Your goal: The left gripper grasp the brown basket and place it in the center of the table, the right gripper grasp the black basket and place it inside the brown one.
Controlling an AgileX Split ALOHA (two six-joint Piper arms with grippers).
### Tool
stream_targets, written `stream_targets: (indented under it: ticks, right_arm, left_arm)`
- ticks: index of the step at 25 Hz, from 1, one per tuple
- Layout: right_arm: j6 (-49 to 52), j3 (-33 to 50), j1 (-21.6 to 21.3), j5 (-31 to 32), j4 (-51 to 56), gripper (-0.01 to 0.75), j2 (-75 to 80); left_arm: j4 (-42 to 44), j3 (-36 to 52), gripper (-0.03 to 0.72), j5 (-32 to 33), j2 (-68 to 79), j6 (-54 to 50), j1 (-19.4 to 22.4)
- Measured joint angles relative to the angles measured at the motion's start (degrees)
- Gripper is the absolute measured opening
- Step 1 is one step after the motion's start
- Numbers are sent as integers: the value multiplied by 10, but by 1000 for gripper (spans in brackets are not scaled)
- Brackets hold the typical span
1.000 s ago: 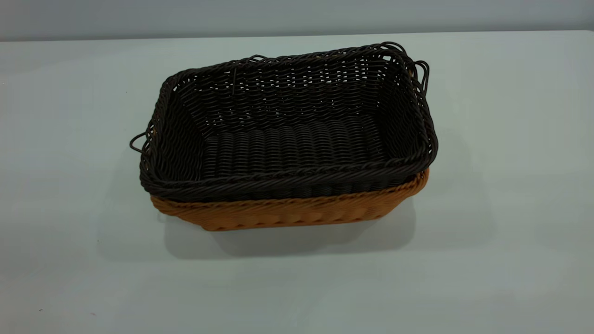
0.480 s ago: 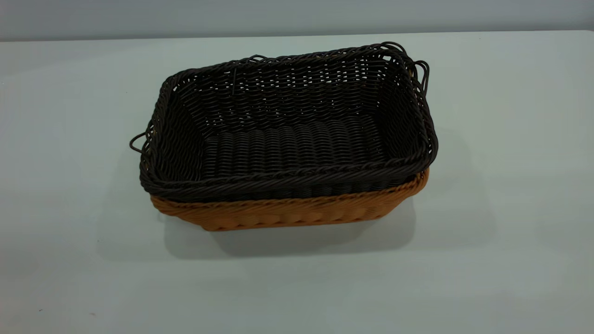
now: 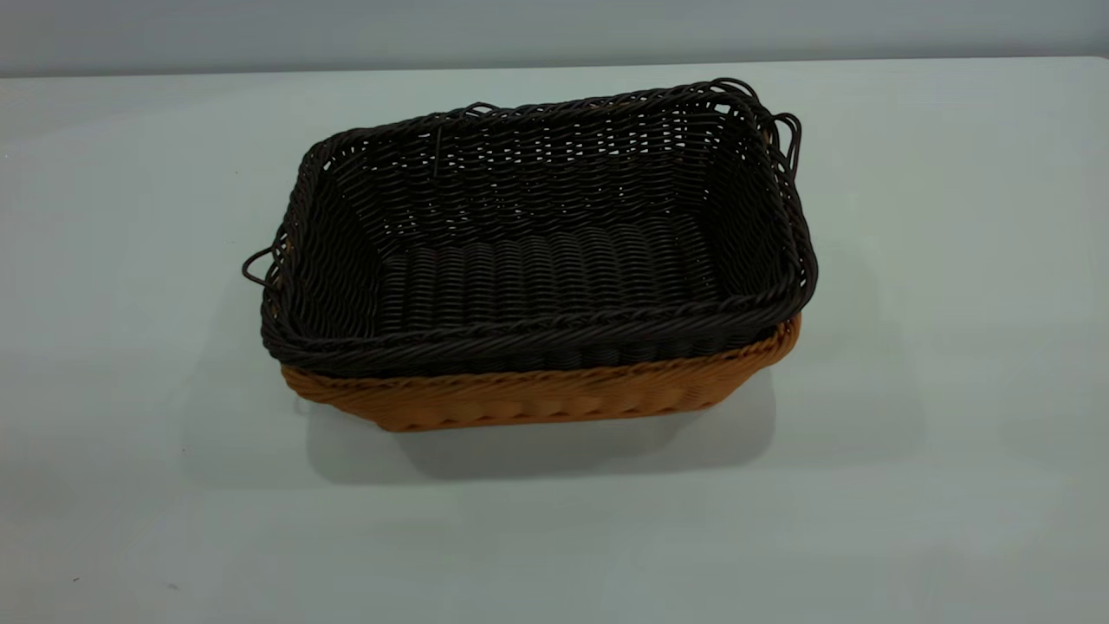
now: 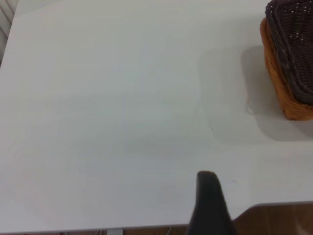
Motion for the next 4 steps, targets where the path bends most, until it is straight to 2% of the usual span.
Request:
stream_targets:
  ticks: [4]
  right_arm:
    - [0, 0, 0, 0, 0, 465, 0]
  left_arm:
    - [0, 0, 471, 0, 0, 0, 0]
